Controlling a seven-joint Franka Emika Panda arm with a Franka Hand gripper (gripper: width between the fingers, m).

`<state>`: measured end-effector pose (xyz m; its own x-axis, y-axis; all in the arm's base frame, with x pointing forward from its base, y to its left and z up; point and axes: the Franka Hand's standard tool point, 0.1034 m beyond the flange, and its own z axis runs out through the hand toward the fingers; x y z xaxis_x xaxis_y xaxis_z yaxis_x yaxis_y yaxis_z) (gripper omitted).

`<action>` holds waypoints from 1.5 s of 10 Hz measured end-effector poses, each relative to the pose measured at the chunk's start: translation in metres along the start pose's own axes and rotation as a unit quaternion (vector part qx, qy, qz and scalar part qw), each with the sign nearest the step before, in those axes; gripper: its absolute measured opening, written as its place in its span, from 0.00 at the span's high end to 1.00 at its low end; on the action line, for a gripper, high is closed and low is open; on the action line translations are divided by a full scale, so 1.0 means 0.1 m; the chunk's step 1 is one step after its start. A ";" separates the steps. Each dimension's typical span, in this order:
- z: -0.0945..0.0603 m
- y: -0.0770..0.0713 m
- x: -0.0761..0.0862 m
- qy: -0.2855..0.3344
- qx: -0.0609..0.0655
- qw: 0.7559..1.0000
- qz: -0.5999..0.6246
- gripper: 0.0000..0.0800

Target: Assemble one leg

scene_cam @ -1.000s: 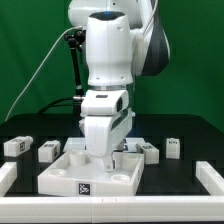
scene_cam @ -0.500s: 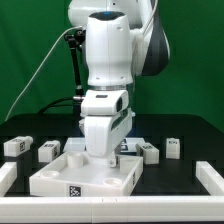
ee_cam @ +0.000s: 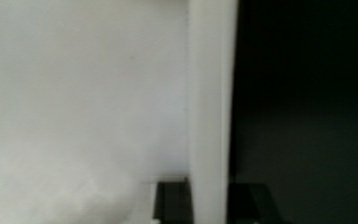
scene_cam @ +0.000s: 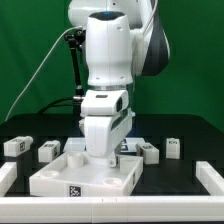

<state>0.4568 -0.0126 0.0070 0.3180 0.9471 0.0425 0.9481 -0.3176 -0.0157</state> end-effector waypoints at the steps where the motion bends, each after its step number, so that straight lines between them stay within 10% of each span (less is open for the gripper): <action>1: -0.02 0.06 -0.05 -0.005 0.010 0.999 -0.046 0.93; 9: 0.00 0.15 0.03 -0.014 -0.001 0.990 -0.137 0.93; 15: 0.03 0.02 0.65 0.002 0.000 0.986 -0.168 0.93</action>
Offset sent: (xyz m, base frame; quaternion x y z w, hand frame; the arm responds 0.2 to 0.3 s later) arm 0.0164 0.0136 -0.0082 -0.0299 -0.0329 -0.2175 0.9750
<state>0.4794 0.0479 0.0072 -0.0143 0.9987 0.0485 0.9999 0.0143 0.0000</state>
